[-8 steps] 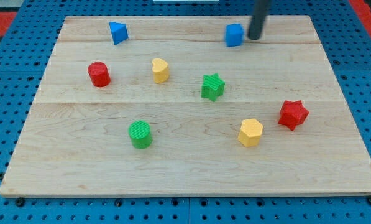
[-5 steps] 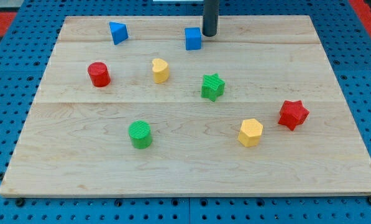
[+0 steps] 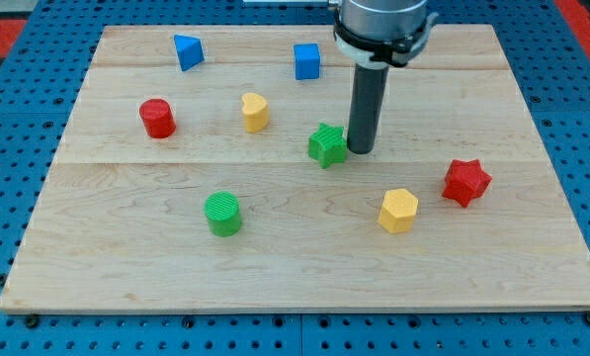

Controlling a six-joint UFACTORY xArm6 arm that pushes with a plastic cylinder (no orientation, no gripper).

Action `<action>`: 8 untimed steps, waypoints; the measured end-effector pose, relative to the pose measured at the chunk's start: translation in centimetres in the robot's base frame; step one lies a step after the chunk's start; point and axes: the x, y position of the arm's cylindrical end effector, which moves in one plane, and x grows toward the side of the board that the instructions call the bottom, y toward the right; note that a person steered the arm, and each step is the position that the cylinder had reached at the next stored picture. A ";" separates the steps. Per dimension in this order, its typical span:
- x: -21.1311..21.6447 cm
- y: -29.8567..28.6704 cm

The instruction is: Move green star to the yellow heart

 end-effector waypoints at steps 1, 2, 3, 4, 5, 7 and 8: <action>0.0 -6.9; 0.0 -9.0; 2.9 -13.0; 3.2 -18.6; -1.2 -18.0; -3.6 -20.0; -4.3 -14.2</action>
